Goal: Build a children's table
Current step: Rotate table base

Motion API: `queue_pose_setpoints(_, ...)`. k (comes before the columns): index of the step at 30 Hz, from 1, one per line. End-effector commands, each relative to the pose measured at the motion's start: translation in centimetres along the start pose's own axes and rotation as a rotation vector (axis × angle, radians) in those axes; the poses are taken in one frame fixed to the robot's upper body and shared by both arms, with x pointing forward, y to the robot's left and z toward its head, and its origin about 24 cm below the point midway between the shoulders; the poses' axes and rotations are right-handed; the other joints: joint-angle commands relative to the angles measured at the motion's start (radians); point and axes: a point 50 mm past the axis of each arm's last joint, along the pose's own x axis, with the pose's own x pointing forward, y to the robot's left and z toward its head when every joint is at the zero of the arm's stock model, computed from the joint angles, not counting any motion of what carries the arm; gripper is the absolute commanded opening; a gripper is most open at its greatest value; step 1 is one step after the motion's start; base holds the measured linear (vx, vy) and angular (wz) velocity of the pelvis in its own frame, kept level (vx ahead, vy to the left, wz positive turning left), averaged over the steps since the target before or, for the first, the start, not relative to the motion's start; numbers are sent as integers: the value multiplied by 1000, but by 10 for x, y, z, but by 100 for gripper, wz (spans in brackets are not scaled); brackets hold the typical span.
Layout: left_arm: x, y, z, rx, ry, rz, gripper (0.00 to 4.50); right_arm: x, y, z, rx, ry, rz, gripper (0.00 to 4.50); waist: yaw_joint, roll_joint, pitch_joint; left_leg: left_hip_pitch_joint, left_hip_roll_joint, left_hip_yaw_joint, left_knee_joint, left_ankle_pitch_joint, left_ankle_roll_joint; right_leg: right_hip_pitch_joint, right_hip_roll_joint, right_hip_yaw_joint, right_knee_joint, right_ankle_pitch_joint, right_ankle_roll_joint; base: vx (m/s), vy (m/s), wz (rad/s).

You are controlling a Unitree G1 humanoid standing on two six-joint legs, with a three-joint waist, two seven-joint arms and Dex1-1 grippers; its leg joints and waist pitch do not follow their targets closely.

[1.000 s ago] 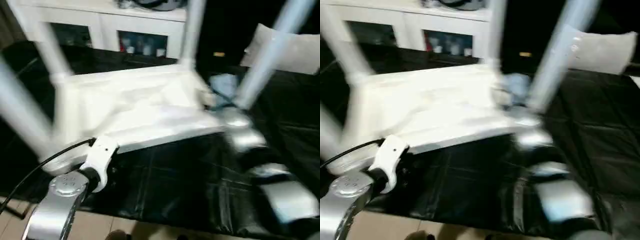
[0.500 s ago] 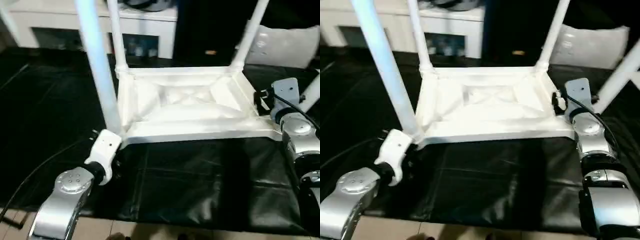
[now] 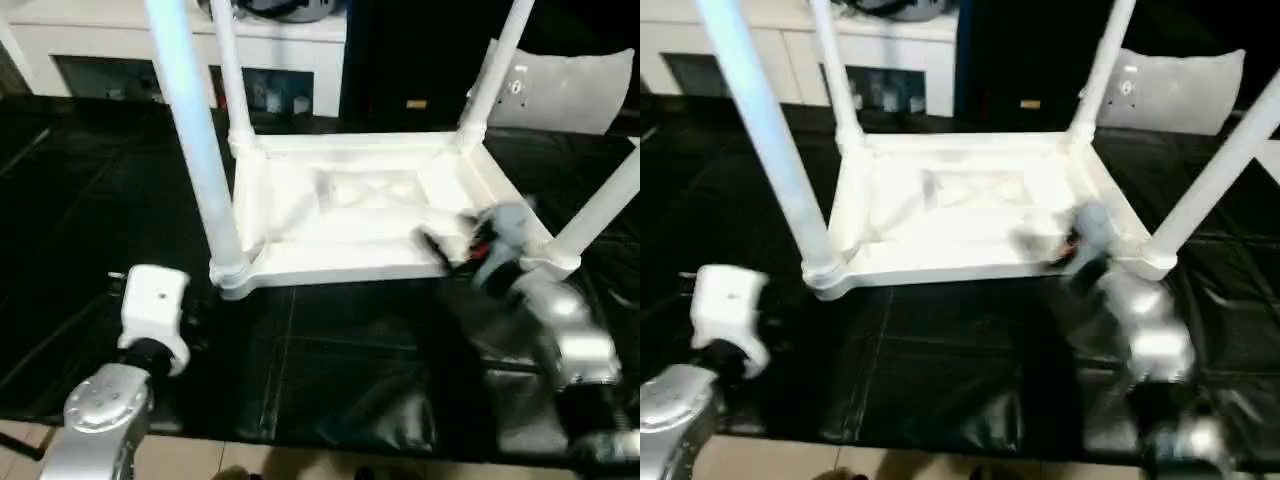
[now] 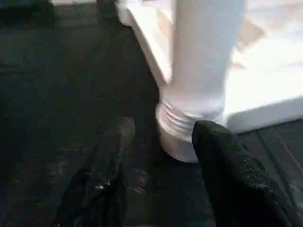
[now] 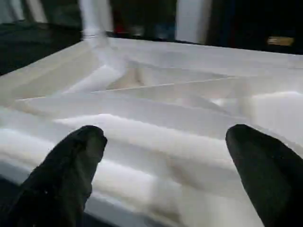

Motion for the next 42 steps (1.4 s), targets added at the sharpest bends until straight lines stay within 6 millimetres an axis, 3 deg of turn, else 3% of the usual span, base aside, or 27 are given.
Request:
queue_pose_setpoints(1,6,4,8,-10,-60,6,250,-3,10,8,-6,-29,27,450,1,-1,-56,12,22,-4,-77,-320,51,34,-34,31,-98,-447,-77,0,0,0)
queue_pose_setpoints(5,19,6,18,-21,-112,-58,250,-11,22,3,43,2,56,450,2,0,-56,13,17,-9,-80,-341,36,35,-36,28,-103,-491,-48,0,0,0)
queue_pose_setpoints(6,23,5,19,-19,-115,-91,250,-15,26,1,55,23,56,450,1,5,-56,12,16,-11,-82,-340,29,37,-36,29,-104,-488,-35,0,0,0)
queue_pose_setpoints(9,31,5,24,-56,-120,-143,250,-21,30,-5,62,79,20,450,-2,5,-58,9,16,-15,-84,-342,14,41,-38,29,-98,-476,-40,0,0,0)
queue_pose_setpoints(13,37,8,32,-35,-173,-229,250,-25,30,-10,83,103,-29,450,0,13,-58,18,11,-12,-79,-360,15,31,-40,29,-107,-514,-37,0,0,0)
queue_pose_setpoints(14,38,5,33,-21,-165,-331,250,-27,32,-13,98,129,-26,450,2,12,-57,19,11,-13,-81,-359,14,31,-40,30,-108,-514,-37,0,0,0)
queue_pose_setpoints(19,43,3,33,-4,-152,-462,257,-28,35,-17,101,190,-13,450,3,15,-58,17,17,-15,-87,-360,1,37,-43,34,-97,-460,-62,0,0,0)
queue_pose_setpoints(22,48,4,31,-14,-144,-526,292,-26,35,-19,89,207,-22,450,7,17,-58,24,16,-13,-86,-367,-6,36,-46,35,-98,-478,-69,0,0,0)
queue_pose_setpoints(23,51,7,30,1,-137,-544,295,-24,34,-19,87,212,-31,450,7,10,-57,20,17,-14,-88,-362,-5,38,-47,35,-99,-477,-68,0,0,0)
queue_pose_setpoints(24,54,10,30,14,-129,-545,299,-23,34,-20,87,216,-36,450,11,14,-57,28,16,-13,-88,-371,-9,34,-46,35,-99,-489,-65,0,0,0)
queue_pose_setpoints(27,63,14,34,16,-140,-539,334,-19,35,-18,56,207,-8,450,15,16,-55,31,15,-13,-88,-385,-18,34,-49,34,-104,-519,-57,0,0,0)
queue_pose_setpoints(29,71,16,37,12,-151,-538,334,-14,37,-17,55,202,9,450,15,16,-57,26,16,-16,-90,-378,-21,42,-51,33,-100,-513,-57,0,0,0)
queue_pose_setpoints(31,83,14,38,0,-153,-552,362,-8,33,-19,71,224,-4,450,13,7,-59,23,16,-15,-89,-348,-17,44,-54,35,-97,-490,-69,0,0,0)
queue_pose_setpoints(35,90,14,39,-8,-166,-552,382,-6,29,-21,68,250,-42,450,13,8,-64,21,17,-11,-87,-294,-16,49,-54,40,-85,-411,-101,0,0,0)
queue_pose_setpoints(36,96,13,42,-28,-181,-567,408,-4,27,-22,74,264,-53,450,14,7,-65,17,18,-10,-87,-270,-12,52,-54,42,-81,-369,-112,0,0,0)
queue_pose_setpoints(42,97,3,46,-68,-184,-695,438,-2,20,-28,35,325,-93,450,14,8,-66,20,20,-7,-87,-254,-14,57,-56,43,-73,-327,-149,0,0,0)
